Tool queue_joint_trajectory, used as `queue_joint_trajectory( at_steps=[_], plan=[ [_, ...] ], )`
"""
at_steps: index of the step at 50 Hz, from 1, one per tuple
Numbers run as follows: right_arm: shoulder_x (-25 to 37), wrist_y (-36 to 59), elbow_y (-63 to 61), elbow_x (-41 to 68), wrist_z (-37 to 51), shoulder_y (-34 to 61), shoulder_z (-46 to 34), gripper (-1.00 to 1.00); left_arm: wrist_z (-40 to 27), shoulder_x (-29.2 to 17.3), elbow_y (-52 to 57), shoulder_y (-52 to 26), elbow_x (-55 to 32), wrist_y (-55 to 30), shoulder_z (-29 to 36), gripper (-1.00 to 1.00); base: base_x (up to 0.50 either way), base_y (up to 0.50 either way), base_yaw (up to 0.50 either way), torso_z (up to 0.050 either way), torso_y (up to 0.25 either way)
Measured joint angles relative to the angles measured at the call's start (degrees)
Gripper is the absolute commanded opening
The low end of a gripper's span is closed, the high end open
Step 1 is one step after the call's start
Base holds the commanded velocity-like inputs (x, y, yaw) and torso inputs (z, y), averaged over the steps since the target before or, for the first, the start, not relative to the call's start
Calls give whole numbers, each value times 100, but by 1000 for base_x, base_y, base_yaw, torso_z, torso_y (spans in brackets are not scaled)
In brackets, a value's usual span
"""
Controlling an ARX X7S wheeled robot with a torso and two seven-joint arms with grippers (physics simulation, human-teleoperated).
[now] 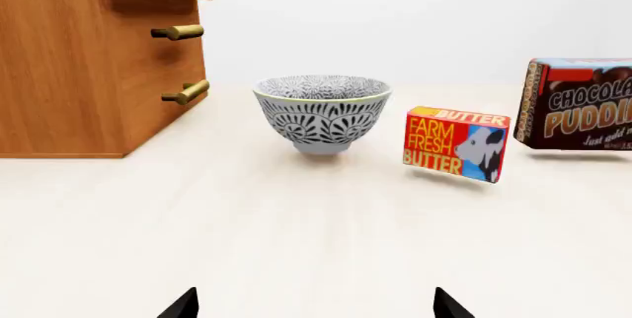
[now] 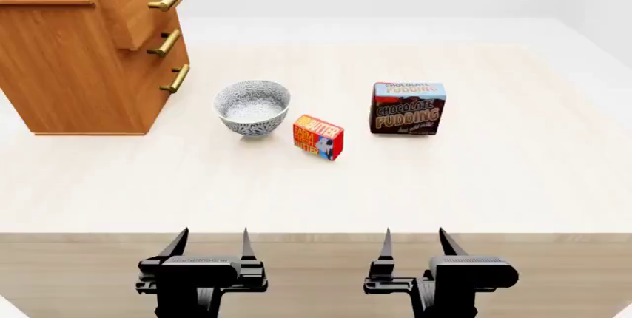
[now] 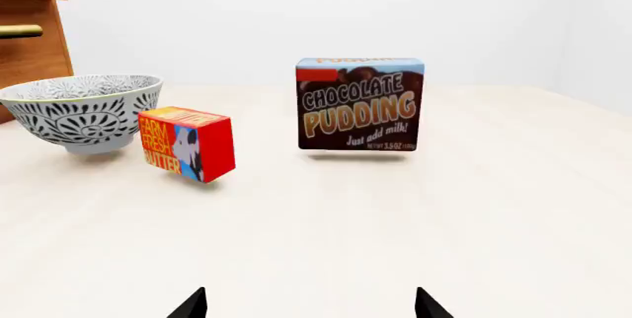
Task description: Put the butter at the back in the top drawer of the cabinet and close it.
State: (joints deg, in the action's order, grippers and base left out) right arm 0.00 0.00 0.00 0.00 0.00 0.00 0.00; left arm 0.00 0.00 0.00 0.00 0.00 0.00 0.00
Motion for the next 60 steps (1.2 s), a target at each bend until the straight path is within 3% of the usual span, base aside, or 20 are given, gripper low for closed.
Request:
queue_joint_trajectory(
  at_steps=[17,43,60],
  plan=[
    [196,69,32,273,201,40,-203,100,-226,-198,24,-11,-215,-25,225,100,0,0,0,0,0],
    [422,130,90,540,492,96,-460,100,-437,-454,18,-29,-446,29,537,100,0,494,0,0,0],
    [520,206,96,726,616,134,-565,100,-484,-584,-7,-75,-651,-29,655,100,0,7,0,3,0]
  ],
)
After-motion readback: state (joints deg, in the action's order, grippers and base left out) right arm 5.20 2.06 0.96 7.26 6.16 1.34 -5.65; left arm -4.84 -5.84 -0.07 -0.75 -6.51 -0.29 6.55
